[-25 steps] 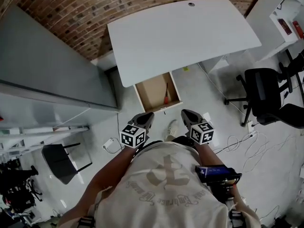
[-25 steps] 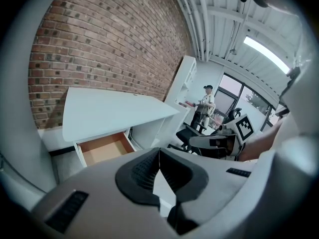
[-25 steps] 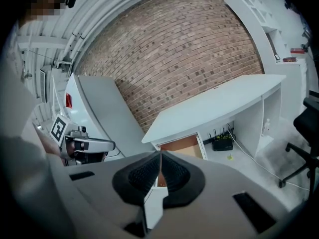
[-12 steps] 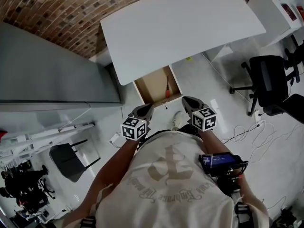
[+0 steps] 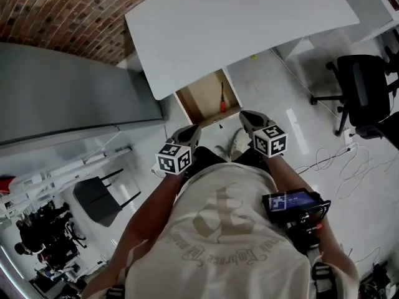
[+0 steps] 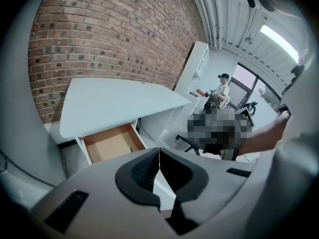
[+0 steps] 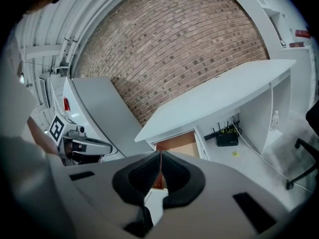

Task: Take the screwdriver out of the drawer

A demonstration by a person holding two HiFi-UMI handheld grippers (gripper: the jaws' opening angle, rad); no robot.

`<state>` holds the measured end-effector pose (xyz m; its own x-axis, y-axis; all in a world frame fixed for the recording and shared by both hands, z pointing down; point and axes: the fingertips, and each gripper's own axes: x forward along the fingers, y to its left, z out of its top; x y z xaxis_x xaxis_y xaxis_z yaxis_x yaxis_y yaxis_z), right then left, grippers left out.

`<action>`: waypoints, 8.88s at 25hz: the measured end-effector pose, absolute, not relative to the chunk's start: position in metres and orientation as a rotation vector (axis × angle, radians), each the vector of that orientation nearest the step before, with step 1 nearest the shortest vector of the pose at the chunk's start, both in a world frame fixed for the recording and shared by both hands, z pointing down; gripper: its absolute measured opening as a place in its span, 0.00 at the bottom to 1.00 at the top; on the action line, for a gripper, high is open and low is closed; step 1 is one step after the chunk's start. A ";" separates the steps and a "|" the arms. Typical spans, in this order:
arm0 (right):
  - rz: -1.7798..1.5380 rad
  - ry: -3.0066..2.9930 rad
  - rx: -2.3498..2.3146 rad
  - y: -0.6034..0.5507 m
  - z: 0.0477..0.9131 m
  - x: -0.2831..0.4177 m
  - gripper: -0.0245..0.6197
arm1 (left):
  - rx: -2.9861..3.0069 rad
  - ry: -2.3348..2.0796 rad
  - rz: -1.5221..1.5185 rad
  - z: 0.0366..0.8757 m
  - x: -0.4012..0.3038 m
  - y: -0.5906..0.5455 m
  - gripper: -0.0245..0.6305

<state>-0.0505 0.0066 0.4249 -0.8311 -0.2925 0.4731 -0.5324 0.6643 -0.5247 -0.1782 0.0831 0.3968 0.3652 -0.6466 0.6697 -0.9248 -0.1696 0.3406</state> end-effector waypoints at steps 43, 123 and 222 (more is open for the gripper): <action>1.028 -2.405 0.651 0.034 0.513 -0.070 0.08 | 1.834 -1.196 0.502 0.502 -0.158 0.069 0.07; 1.385 -2.295 1.131 -0.004 0.615 0.015 0.08 | 1.514 -0.855 1.111 0.756 -0.143 -0.013 0.33; 1.149 -2.353 0.819 0.010 0.535 -0.022 0.08 | 1.723 -1.226 0.698 0.567 -0.157 -0.008 0.18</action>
<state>-0.0216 0.0097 0.5350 -0.7509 -0.3296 0.5723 -0.6540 0.4917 -0.5748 -0.1575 -0.0084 0.5675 0.3538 -0.4374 0.8268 -0.9342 -0.1218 0.3353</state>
